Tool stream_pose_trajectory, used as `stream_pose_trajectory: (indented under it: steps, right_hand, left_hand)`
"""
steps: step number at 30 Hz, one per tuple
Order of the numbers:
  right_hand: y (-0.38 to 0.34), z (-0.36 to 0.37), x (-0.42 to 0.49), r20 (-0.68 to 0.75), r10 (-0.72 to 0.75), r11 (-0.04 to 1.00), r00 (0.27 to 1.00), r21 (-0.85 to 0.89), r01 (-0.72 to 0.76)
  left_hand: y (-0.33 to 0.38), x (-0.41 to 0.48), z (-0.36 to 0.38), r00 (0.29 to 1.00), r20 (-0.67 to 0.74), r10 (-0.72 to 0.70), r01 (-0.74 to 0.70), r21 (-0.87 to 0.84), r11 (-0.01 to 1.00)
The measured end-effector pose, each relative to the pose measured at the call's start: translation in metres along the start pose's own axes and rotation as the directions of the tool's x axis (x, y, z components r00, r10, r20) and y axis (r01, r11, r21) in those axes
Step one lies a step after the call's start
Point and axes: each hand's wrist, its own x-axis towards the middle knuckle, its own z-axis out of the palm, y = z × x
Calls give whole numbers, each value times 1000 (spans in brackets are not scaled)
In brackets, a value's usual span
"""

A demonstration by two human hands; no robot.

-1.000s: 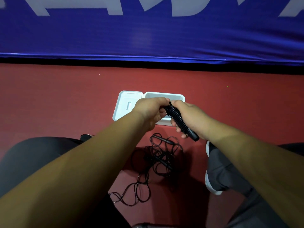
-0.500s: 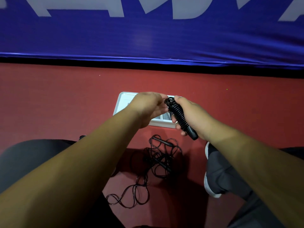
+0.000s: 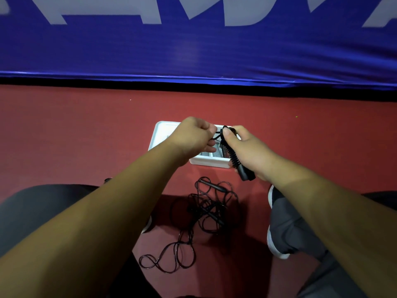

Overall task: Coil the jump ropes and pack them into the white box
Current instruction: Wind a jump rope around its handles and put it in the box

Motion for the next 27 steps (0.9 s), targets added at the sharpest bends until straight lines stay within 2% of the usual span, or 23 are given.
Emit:
stream_pose_trajectory:
  steps: [4, 8, 10, 14, 18, 24, 27]
  right_hand:
    - [3, -5, 0, 68, -32, 979, 997, -199, 45]
    - [2, -6, -5, 66, -38, 949, 997, -310, 56]
    - [3, -6, -5, 17, -48, 944, 999, -325, 51]
    - [4, -7, 0, -81, -23, 970, 996, -245, 2]
    - [6, -9, 9, -132, -13, 958, 991, -286, -25]
    - [14, -7, 15, -158, 17, 935, 987, -346, -71]
    - [13, -8, 15, -129, 15, 933, 992, -354, -61]
  left_hand:
    - [-1, 1, -10, 999, -4, -42, 42, 248, 968]
    - [0, -3, -9, 996, 73, -42, 6, 429, 903]
    - [3, -6, -7, 994, 103, -32, -24, 496, 868]
    - [12, -10, -4, 992, 119, 50, -112, 600, 792]
    - [20, -14, -2, 985, 127, 115, -170, 645, 745]
    - [9, -9, 0, 992, 121, 45, -101, 510, 855]
    - [3, -5, -3, 992, 129, -12, -58, 528, 847]
